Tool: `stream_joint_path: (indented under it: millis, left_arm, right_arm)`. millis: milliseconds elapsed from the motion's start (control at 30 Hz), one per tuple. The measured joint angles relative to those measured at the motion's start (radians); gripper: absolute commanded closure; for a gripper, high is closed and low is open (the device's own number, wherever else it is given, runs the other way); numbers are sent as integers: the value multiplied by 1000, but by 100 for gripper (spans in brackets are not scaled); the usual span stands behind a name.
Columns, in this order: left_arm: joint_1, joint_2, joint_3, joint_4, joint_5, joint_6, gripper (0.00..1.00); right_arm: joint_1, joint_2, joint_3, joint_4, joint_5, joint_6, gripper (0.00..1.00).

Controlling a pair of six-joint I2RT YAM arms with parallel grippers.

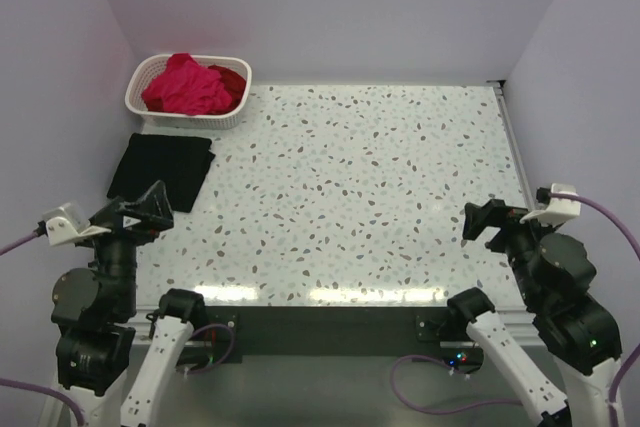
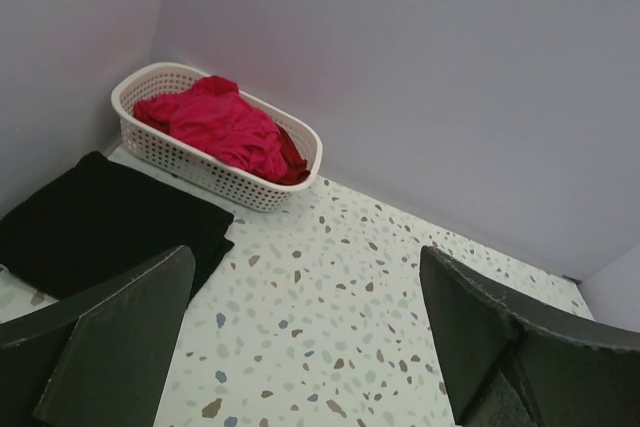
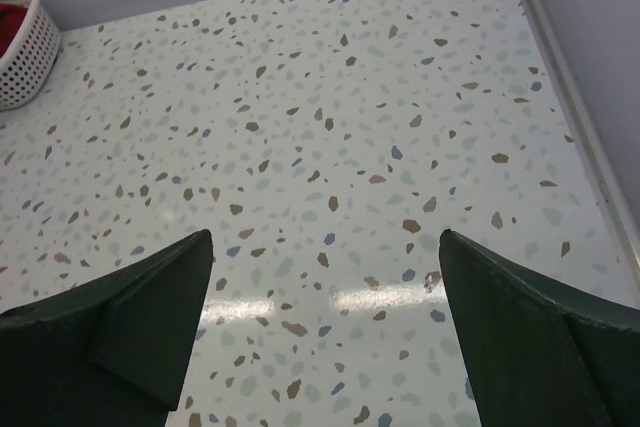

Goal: Fold and stack the t-shirts
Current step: Reset both grippers

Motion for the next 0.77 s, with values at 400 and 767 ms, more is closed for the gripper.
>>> stream_joint_path:
  millis: [400, 767]
  left_arm:
    - [0, -177, -195, 24, -115, -16, 0]
    - [0, -223, -340, 86, -159, -78, 0]
  right_arm:
    - [0, -139, -61, 50, 70, -43, 1]
    - [0, -157, -128, 92, 105, -70, 1]
